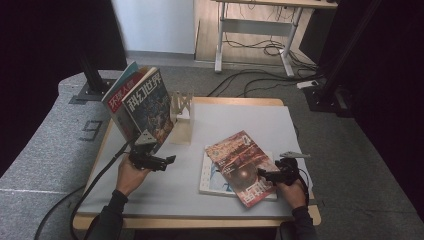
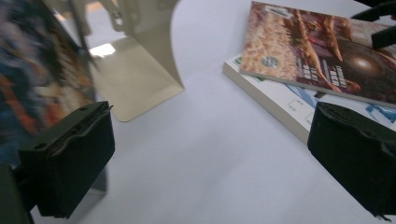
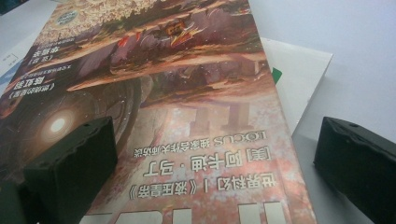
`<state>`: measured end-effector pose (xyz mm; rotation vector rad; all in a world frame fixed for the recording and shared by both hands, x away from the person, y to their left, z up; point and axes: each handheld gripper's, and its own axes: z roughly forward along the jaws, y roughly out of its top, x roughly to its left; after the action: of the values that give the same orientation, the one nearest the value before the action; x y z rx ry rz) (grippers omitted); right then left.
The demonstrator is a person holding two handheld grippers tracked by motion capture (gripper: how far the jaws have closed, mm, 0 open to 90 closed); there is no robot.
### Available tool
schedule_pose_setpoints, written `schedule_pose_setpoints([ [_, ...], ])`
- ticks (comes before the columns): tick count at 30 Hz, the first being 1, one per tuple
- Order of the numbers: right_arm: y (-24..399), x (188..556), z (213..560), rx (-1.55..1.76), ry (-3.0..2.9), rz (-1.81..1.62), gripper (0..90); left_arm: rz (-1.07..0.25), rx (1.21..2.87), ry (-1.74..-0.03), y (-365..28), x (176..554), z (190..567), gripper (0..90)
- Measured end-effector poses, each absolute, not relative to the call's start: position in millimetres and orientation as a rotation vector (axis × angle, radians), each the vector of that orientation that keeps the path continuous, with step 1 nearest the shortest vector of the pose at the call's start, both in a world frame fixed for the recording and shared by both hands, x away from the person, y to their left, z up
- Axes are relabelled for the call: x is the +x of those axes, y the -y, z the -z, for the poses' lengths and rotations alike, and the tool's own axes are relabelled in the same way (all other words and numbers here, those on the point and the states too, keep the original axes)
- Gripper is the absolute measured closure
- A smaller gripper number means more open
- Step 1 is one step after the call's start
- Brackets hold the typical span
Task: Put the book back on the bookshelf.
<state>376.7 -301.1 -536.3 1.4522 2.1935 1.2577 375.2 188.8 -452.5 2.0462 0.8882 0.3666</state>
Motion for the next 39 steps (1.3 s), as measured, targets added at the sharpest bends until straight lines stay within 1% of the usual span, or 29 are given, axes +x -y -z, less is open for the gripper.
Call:
schedule_pose_setpoints([
  [11,301,377,536,1.452,-2.194,-1.257,0.0,-0.3,2.1,-0.854,-161,383,482,0.4],
  [16,301,377,536,1.451,-2.194,-1.256,0.0,-0.294,2.123,-0.841,-151,386,491,0.9],
  [30,300,374,534,1.422,-2.196,-1.249,0.7,-0.272,2.163,-0.766,-113,399,493,1.7],
  [39,301,366,528,1.337,-2.203,-1.167,0.7,-0.265,2.187,-0.734,-92,408,490,2.6],
])
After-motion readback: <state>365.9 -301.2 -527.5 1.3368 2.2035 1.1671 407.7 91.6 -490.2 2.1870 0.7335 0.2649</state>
